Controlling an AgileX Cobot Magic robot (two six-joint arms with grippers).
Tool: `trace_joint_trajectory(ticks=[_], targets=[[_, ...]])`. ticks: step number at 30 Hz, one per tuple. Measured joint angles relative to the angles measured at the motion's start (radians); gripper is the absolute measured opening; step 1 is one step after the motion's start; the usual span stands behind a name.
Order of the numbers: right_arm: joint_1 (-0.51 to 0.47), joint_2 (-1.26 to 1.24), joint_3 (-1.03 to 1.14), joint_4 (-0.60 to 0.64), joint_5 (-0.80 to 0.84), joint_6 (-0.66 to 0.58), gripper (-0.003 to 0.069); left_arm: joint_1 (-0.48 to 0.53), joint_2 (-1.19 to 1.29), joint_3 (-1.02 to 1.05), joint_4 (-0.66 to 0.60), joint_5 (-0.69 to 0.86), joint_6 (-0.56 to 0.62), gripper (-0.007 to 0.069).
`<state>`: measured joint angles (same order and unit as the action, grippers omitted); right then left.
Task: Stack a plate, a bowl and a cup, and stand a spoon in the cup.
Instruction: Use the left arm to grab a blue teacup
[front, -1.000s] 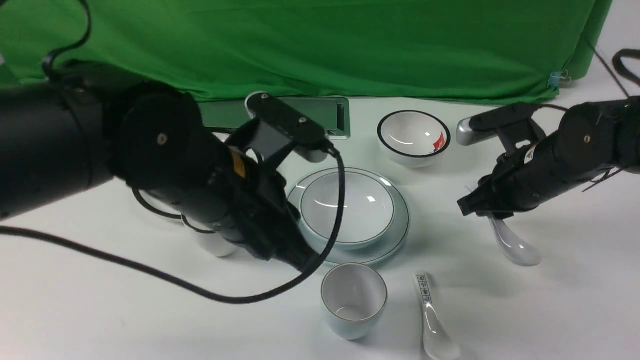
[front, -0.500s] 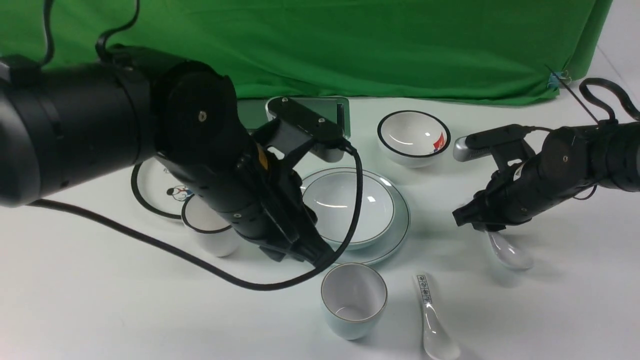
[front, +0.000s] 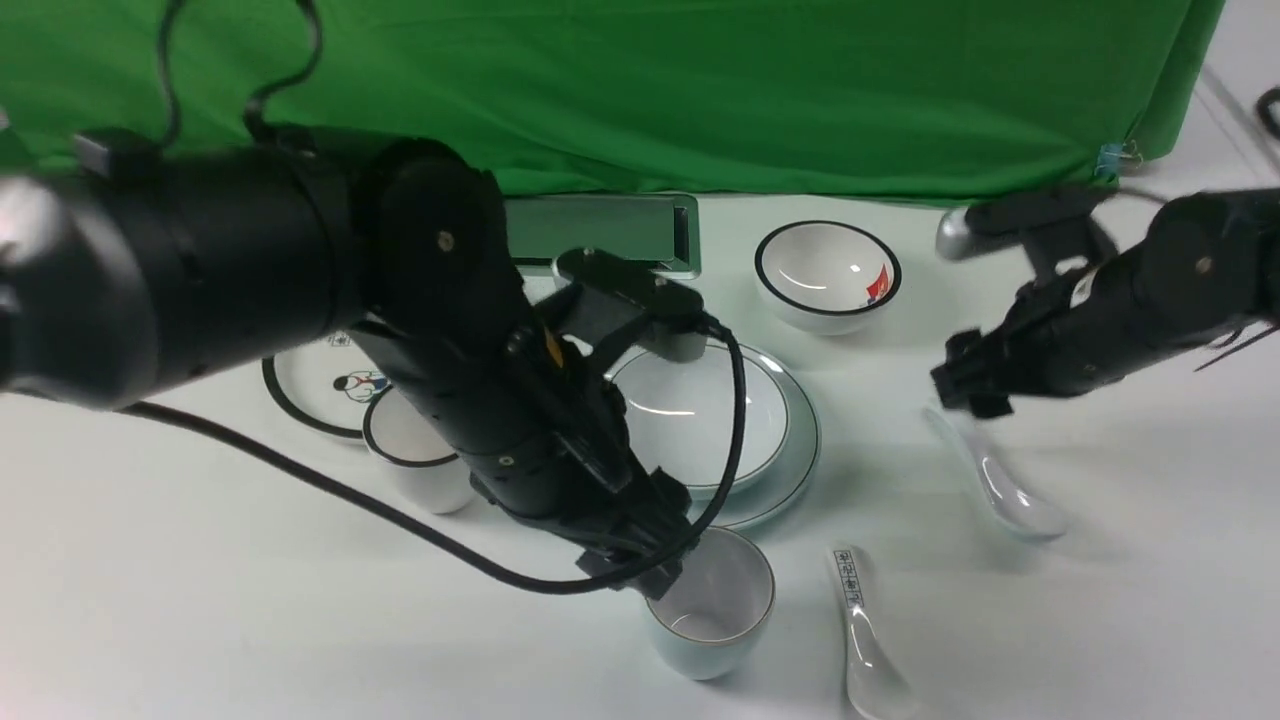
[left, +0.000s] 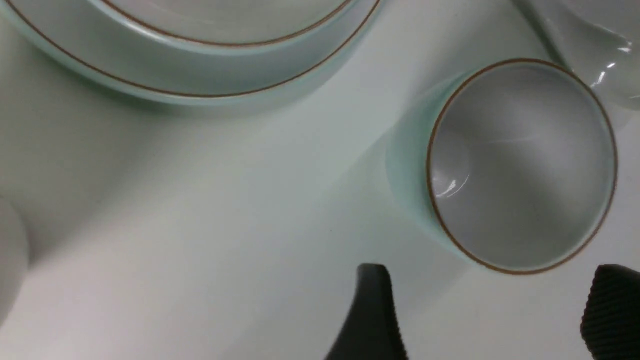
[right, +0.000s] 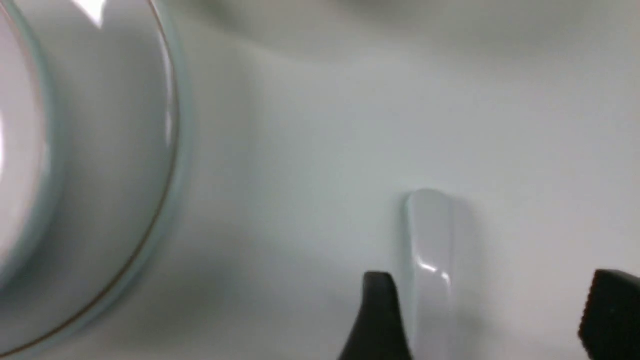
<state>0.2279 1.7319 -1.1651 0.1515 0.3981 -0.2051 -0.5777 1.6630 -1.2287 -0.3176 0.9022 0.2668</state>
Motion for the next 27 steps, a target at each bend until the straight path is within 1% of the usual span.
trace_joint_trajectory(ticks=[4,5,7,9,10,11,12,13,16,17,18,20,23,25,27], targets=[[0.000,-0.092,0.000,0.000,-0.003,-0.001,0.0516,-0.002,0.061,0.000,-0.016,-0.035,-0.015,0.0438],[0.000,-0.118,0.000,0.000,-0.004,-0.001,0.0510,-0.009,0.082,0.000,-0.016,-0.067,-0.019,0.0404],[0.000,-0.150,-0.001,0.000,-0.004,-0.001,0.0506,-0.020,0.104,0.000,-0.016,-0.104,-0.020,0.0363],[0.000,-0.165,-0.001,0.000,-0.004,-0.002,0.0505,-0.037,0.120,0.000,-0.011,-0.149,-0.022,0.0300],[0.000,-0.169,-0.001,0.000,-0.003,-0.003,0.0505,-0.051,0.131,0.000,0.004,-0.173,-0.022,0.0250],[0.000,-0.170,-0.001,0.000,-0.002,-0.003,0.0505,-0.056,0.135,0.000,0.014,-0.182,-0.022,0.0227],[0.000,-0.170,-0.001,-0.001,0.003,-0.003,0.0504,-0.065,0.144,0.000,0.029,-0.194,-0.022,0.0180],[0.000,-0.170,-0.001,-0.001,0.004,-0.003,0.0504,-0.066,0.145,0.000,0.033,-0.195,-0.022,0.0164],[0.000,-0.170,-0.001,-0.002,0.019,-0.003,0.0504,-0.078,0.151,0.000,0.055,-0.197,-0.022,0.0027],[0.000,-0.170,-0.001,-0.002,0.019,-0.003,0.0504,-0.079,0.151,0.000,0.055,-0.195,-0.022,0.0021],[0.000,-0.170,-0.001,-0.002,0.023,-0.003,0.0504,-0.080,0.150,-0.001,0.062,-0.184,-0.022,0.0000],[0.000,-0.170,-0.001,-0.002,0.029,-0.003,0.0504,-0.080,0.141,-0.028,0.070,-0.135,-0.022,-0.0005],[0.000,-0.171,-0.001,-0.002,0.035,-0.003,0.0504,-0.080,0.114,-0.121,0.091,-0.048,-0.020,-0.0006],[0.000,-0.171,-0.001,-0.002,0.036,-0.003,0.0504,-0.079,0.105,-0.152,0.099,-0.032,-0.017,-0.0006],[0.000,-0.171,-0.001,-0.003,0.040,-0.003,0.0504,-0.050,0.103,-0.276,0.122,-0.005,-0.011,-0.0006]])
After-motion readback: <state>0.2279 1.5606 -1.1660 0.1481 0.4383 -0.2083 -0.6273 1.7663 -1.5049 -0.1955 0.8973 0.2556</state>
